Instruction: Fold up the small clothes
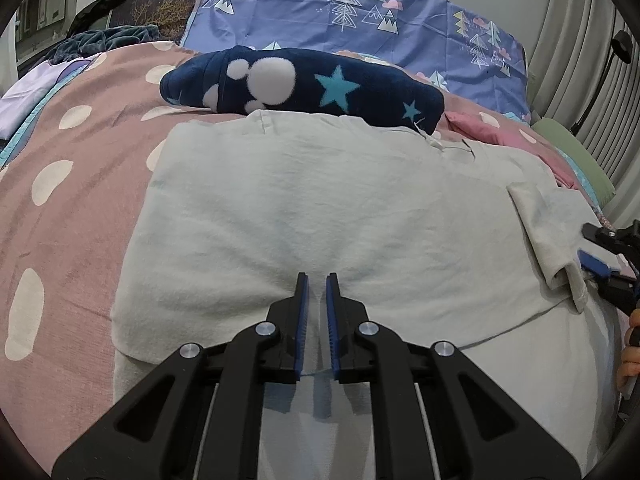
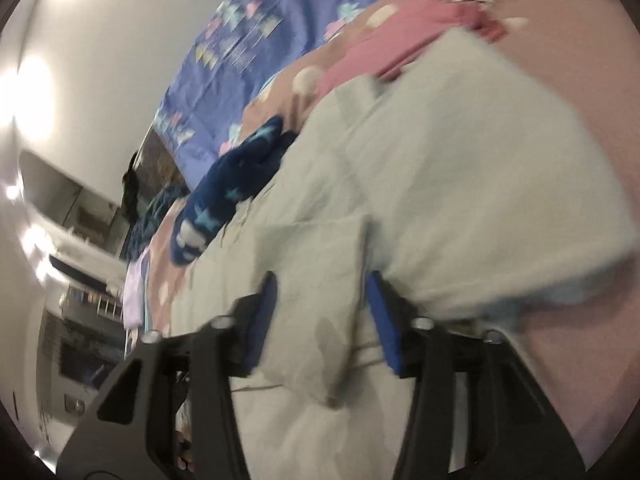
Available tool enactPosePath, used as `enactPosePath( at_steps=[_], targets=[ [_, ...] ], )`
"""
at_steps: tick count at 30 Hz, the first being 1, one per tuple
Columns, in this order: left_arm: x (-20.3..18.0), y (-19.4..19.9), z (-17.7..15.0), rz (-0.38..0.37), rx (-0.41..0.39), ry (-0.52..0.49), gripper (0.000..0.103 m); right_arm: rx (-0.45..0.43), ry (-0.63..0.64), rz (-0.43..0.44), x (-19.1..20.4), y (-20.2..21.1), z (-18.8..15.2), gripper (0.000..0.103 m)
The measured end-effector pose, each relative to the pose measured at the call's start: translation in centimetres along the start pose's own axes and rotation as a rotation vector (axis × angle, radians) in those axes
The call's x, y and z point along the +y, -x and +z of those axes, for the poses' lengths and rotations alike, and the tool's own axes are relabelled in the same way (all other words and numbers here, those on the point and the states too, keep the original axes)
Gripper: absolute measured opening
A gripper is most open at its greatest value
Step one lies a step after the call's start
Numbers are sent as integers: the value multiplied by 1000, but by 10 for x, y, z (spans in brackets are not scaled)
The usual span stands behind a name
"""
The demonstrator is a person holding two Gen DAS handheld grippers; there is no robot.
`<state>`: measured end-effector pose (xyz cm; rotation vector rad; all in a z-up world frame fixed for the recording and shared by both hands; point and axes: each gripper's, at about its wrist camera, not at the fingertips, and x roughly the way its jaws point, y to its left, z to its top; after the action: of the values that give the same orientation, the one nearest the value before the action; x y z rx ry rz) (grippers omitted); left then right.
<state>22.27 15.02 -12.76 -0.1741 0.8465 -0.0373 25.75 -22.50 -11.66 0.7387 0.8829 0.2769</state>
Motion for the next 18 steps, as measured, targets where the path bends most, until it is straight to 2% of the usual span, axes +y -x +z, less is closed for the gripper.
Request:
enactPosePath(
  at_steps=[1, 4, 6, 7, 8, 9, 10, 12, 14, 16, 18],
  targets=[
    [0, 0, 0, -1, 0, 1, 10, 47, 12, 54, 8, -9, 0, 6],
    [0, 0, 0, -4, -1, 3, 10, 69, 96, 158, 50, -24, 3, 4],
    [0, 0, 0, -6, -2, 5, 10, 88, 170, 282, 89, -27, 3, 6],
    [0, 0, 0, -7, -2, 6, 10, 136, 218, 381, 112, -30, 2, 15],
    [0, 0, 0, -8, -2, 7, 10, 173, 246, 429, 126, -32, 1, 30],
    [1, 0, 0, -10, -1, 8, 10, 201, 287, 419, 141, -33, -2, 68],
    [1, 0, 0, -13, -1, 10, 10, 177, 307, 369, 146, -31, -3, 75],
    [2, 1, 0, -22, -1, 17, 11, 119, 373, 290, 142, -22, -8, 74],
    [5, 1, 0, -60, -1, 29, 19, 107, 382, 230, 121, -13, -11, 71],
    [6, 5, 2, -131, -5, 49, 39, 87, 337, 172, 85, 2, -13, 65],
    [1, 6, 5, -183, -5, 65, 43, 68, 276, 150, 50, 13, -16, 58]
  ],
)
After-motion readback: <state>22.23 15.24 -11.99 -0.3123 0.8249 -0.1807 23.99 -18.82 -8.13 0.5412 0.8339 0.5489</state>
